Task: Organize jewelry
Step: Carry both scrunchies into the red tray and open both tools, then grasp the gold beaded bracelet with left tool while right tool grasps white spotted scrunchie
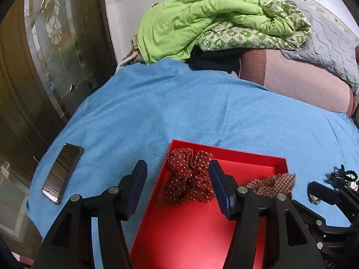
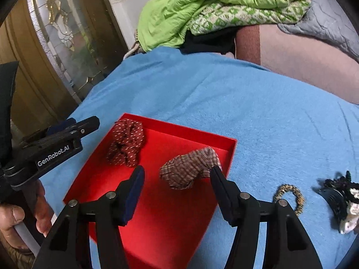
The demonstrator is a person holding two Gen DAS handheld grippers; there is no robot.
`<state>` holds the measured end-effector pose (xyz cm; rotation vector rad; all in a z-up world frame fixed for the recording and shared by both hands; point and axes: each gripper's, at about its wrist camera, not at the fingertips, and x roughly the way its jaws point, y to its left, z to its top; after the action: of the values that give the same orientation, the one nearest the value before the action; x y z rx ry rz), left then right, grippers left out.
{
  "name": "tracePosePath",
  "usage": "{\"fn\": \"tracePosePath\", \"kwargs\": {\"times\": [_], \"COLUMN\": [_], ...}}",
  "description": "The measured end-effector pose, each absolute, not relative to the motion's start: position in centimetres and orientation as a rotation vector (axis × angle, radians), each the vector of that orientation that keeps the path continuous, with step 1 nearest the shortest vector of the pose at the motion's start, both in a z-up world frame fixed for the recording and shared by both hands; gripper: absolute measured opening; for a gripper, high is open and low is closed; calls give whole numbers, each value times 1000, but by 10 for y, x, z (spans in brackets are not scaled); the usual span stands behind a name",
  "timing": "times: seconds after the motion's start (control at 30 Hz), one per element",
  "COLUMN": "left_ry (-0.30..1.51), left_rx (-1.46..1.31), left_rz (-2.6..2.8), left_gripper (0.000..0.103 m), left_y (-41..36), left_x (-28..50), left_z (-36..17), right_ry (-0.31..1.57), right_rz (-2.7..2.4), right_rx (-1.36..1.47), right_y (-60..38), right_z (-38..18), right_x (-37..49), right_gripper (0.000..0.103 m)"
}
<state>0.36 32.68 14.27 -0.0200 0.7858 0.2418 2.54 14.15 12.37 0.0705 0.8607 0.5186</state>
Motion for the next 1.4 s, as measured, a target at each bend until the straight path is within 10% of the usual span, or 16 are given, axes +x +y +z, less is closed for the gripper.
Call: {"fn": "tracePosePath", "kwargs": {"times": [0.67,1.4], "left_ry": [790,1009], "left_rx": [41,0], "left_rz": [37,-111], "left_gripper": [65,65], "left_y": [181,85], "left_x": [-52,37], "left_z": [165,55], "right_ry": [867,835], "right_rz": [349,173], "right_rx": [212,382], "right_y": [-32,-175], "right_z": [118,85], "right_x": [-80,-59], "right_gripper": [70,70]}}
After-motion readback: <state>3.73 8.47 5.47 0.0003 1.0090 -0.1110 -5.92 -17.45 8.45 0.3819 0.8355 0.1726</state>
